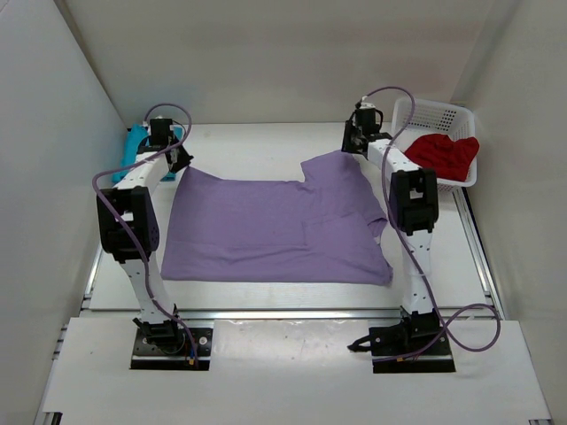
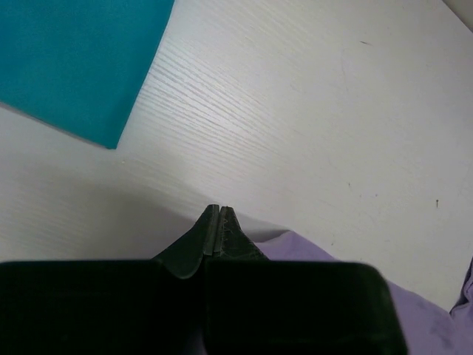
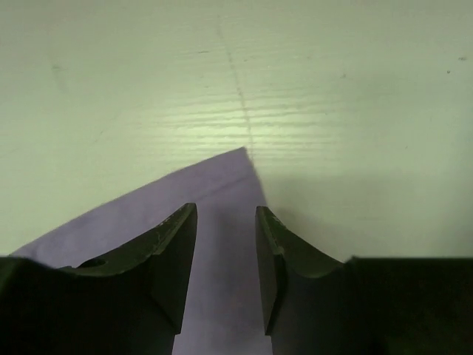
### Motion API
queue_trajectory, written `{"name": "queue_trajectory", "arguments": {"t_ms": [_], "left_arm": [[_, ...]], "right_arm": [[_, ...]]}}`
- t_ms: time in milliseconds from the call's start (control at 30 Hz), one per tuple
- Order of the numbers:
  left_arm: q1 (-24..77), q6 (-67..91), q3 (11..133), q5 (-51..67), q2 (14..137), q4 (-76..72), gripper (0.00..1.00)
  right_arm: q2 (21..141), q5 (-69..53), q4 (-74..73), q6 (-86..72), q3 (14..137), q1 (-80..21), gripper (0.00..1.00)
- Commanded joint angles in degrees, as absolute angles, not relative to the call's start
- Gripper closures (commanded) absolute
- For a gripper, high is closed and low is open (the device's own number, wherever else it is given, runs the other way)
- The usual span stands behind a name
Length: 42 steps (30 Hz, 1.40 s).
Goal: Fold and stack the t-shirts
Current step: Grap the side of the flattened tshirt furthest away from the robot with both arms
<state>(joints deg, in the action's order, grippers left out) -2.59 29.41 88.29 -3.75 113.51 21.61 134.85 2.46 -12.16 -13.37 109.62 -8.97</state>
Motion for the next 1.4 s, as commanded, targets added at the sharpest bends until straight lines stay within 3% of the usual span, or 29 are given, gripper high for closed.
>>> {"name": "queue_trajectory", "arguments": {"t_ms": [0,200,467,667,767,833,967,1133,1367], "left_arm": [[-2.2,30.1,87.6,-2.2,110.7,19.8,1.00],[-1.8,30.2,88.2,-1.2,112.7,20.1,1.00],[-2.1,30.1,89.1,-1.1,113.5,20.4,1.00],[-2.1,29.8,88.7,-1.5,112.7,20.0,1.00],[-2.0,29.7,87.9,-1.5,112.3,19.6,1.00],[-1.9,29.7,87.4,-1.8,112.1,19.5,1.00],[-2.3,30.7,87.0,-1.1,111.5,19.0,1.00],[-2.7,34.2,85.0,1.4,109.8,16.4,1.00],[-3.5,35.3,77.4,3.9,104.3,13.5,1.00]], "right_arm": [[141.3,7.2,-23.1,-9.6,124.4,-9.0,0.64],[153.9,7.1,-34.9,-9.6,146.6,-7.8,0.64],[152.5,4.3,-33.8,-10.6,143.7,-7.6,0.63],[152.7,1.6,-33.4,-9.8,143.6,-8.0,0.81],[153.1,0.9,-33.2,-9.8,144.1,-7.8,0.98],[152.8,0.9,-35.2,-10.2,146.3,-8.5,1.00],[148.0,-3.0,-37.2,-9.5,149.0,-8.6,0.99],[140.0,-9.0,-50.2,-8.1,150.5,-8.0,1.00],[125.6,-3.1,-53.0,-5.4,136.9,-11.0,1.00]]}}
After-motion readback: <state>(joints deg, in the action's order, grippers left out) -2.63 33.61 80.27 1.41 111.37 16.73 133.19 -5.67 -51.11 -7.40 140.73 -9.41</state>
